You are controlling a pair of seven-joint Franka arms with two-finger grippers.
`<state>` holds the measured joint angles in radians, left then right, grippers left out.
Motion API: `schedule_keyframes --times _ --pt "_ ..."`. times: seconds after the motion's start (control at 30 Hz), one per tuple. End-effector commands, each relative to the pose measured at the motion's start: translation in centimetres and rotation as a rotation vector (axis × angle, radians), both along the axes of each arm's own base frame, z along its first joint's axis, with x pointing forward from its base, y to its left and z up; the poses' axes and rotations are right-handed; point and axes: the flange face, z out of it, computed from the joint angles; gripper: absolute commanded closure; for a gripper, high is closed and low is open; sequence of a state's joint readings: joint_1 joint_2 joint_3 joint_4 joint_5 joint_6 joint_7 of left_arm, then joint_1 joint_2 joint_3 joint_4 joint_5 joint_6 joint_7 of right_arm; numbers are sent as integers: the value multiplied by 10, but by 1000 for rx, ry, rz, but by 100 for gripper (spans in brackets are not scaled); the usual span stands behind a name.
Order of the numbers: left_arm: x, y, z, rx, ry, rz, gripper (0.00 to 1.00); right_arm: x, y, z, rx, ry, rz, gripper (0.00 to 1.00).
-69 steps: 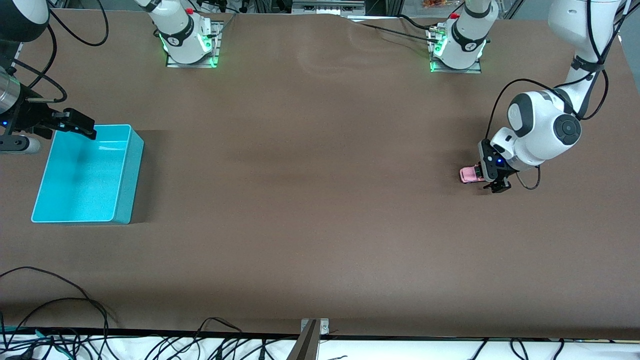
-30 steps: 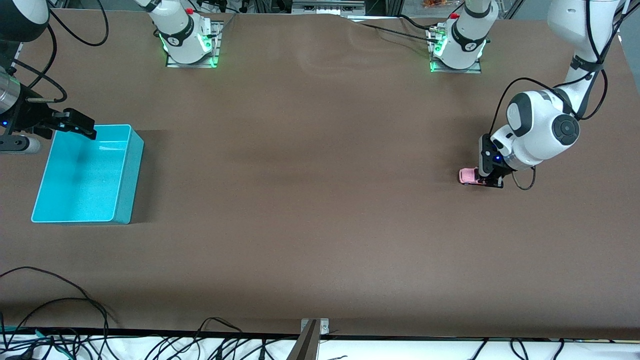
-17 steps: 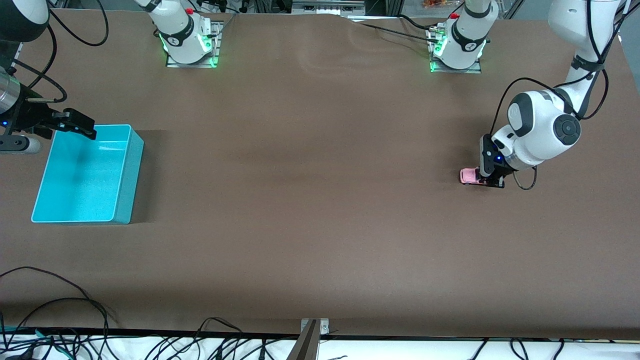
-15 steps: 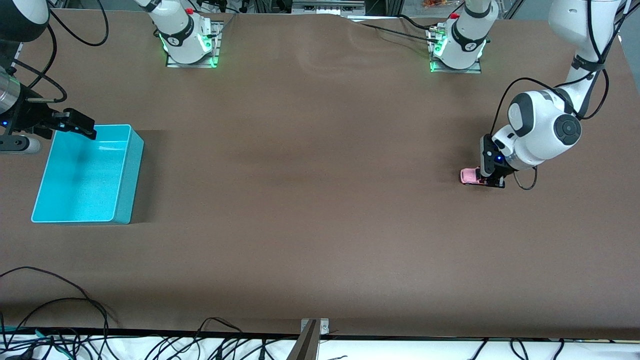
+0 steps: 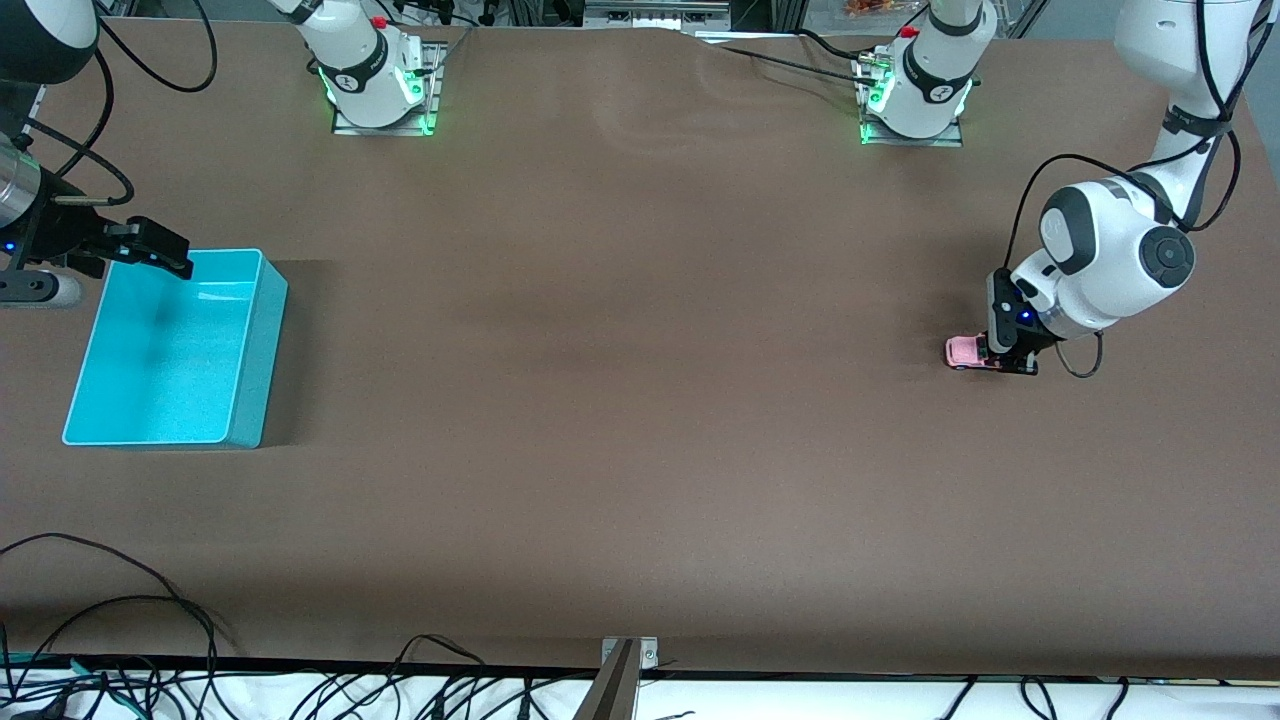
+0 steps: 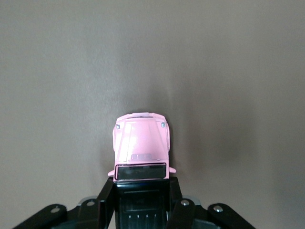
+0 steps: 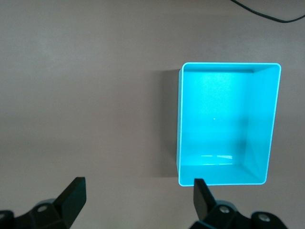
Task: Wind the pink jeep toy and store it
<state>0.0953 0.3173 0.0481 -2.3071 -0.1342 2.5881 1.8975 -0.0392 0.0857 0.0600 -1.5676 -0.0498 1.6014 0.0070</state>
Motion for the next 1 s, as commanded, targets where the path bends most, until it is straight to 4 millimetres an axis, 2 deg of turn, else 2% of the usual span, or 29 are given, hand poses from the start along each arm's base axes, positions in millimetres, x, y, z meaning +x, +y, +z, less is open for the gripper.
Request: schedule_keyframes --times 0.0,0.23,0.73,0.77,0.97 --pt "-14 24 -25 -13 51 -31 92 3 0 6 -10 -1 -11 0" --pt "-22 60 -26 4 55 -28 90 2 0 7 -10 -2 -11 0" --pt "-44 112 -43 -2 75 -6 89 3 0 6 -9 -1 -9 0" --pt "-46 129 -44 1 72 -8 90 3 1 6 -9 -1 -8 0" --pt "-47 142 -44 6 67 -12 89 3 0 6 -9 -1 -9 0"
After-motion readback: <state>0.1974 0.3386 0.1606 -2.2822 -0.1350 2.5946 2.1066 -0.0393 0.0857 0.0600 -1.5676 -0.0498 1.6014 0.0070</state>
